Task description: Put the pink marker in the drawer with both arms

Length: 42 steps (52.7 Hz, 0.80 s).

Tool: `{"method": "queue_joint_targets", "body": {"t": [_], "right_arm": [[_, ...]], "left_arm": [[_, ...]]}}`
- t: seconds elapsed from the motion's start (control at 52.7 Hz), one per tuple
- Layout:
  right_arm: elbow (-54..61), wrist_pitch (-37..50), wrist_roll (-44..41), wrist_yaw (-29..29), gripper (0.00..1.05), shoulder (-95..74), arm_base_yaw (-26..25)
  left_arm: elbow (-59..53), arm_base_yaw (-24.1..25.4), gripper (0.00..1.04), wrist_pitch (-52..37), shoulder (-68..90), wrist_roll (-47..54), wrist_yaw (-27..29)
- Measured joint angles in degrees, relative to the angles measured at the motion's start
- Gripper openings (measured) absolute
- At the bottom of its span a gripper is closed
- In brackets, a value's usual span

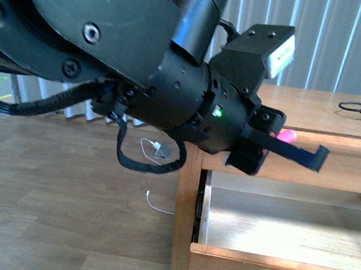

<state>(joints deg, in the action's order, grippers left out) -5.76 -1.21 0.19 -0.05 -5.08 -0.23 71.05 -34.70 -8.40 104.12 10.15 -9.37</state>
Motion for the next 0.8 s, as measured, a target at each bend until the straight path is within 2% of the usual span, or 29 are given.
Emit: {"method": "queue_joint_targets", "body": {"t": [0.456,0.797], "right_arm": [[0.0,0.0,-0.02,0.0,0.96,0.0,0.0],[0.0,0.0,0.0,0.0,0.96,0.0,0.0]], "left_arm": [[8.61,-3.17,0.14,-2.25,17.25,-3.15,6.8],[12.55,-4.81,0.14,-0.5,21.38,-3.41,6.91]]}}
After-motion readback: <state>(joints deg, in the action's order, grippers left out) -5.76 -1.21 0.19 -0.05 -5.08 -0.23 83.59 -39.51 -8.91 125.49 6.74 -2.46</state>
